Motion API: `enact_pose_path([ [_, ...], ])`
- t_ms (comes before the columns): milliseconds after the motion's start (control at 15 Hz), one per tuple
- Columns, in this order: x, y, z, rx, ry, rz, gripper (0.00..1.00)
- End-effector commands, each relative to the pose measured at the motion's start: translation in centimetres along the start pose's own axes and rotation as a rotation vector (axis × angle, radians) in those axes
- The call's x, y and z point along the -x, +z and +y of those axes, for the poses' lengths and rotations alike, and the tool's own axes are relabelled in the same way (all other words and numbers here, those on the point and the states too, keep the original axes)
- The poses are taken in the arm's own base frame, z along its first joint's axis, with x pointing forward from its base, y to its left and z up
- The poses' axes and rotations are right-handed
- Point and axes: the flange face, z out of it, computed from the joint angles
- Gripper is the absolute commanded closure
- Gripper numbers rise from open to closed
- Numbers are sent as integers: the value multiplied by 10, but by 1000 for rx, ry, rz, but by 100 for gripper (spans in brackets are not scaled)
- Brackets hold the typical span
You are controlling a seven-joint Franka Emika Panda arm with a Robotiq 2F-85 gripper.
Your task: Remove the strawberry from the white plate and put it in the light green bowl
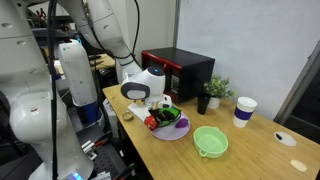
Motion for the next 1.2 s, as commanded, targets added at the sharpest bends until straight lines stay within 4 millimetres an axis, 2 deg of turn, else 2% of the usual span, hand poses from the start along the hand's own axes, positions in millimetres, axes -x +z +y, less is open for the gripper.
enact_pose_path([
  [0, 2, 7, 2, 1, -7, -1, 76],
  [133, 0, 5, 3, 0, -8, 4, 79],
  [600, -3, -4, 3, 1, -10, 18, 79],
  [1133, -11, -48, 10, 19, -27, 77, 79],
])
